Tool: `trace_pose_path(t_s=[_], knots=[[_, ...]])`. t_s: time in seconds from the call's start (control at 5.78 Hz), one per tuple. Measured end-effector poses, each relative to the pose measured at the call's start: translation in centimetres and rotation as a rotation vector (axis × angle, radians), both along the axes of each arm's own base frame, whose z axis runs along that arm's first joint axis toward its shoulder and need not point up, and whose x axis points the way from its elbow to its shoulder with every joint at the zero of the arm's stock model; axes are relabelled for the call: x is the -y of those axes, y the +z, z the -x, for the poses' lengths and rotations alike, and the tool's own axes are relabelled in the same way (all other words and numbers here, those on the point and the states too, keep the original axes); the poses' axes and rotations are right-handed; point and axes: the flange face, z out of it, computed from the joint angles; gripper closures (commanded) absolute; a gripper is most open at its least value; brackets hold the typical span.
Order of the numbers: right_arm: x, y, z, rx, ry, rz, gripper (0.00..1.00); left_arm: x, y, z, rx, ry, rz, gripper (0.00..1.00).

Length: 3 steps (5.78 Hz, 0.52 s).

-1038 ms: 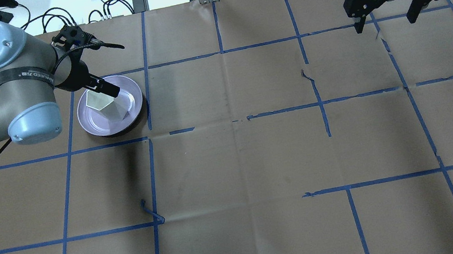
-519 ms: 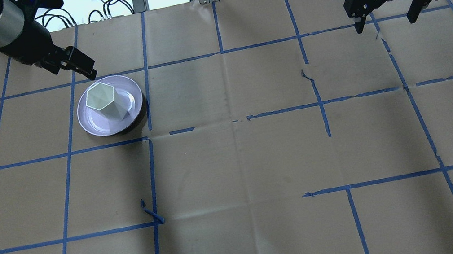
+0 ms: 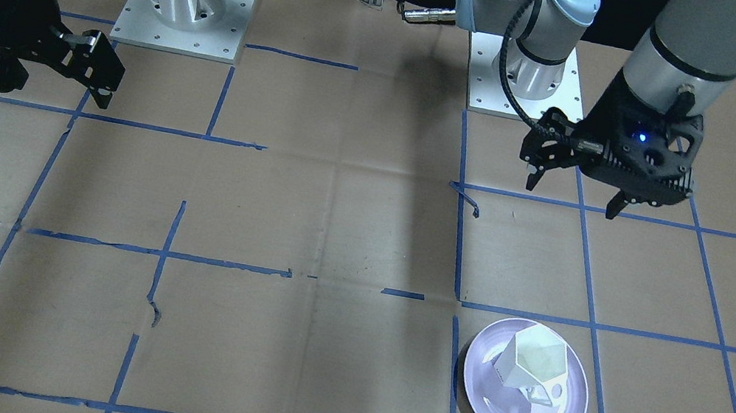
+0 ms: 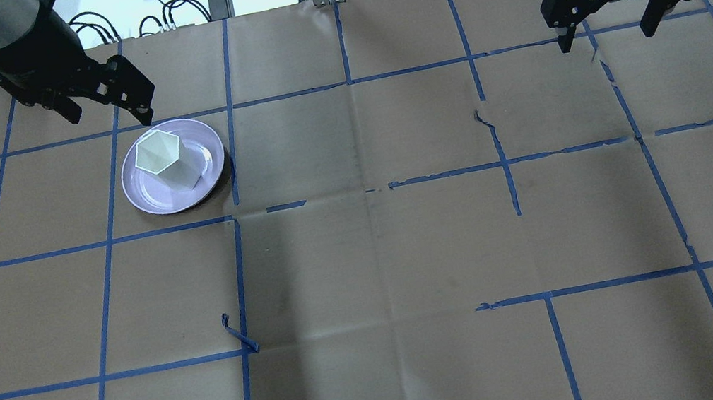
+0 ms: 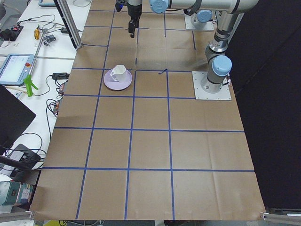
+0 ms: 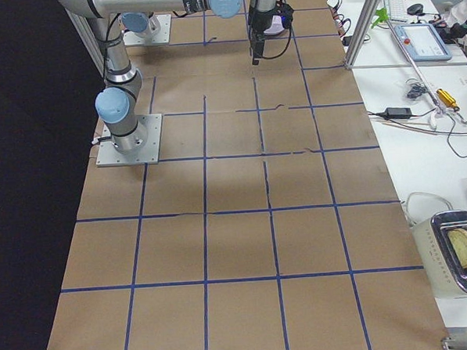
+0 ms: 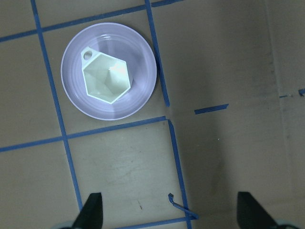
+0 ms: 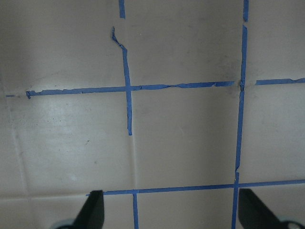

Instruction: Flip cup and place on plate

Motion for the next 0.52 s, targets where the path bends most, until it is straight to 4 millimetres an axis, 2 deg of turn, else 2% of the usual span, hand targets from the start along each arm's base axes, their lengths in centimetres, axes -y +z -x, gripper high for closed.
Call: trace_pose_path(t_s=[0.17,0.52], knots=[[0.0,0.0,0.0,0.0,0.0,0.0,0.0,-0.96,0.06,1.14,0.002,0.084,-0.013,0.01],[0.0,0.0,0.0,0.0,0.0,0.0,0.0,-1.67,-0.05,1.76,0.002,0.164,-0.016,0.01]])
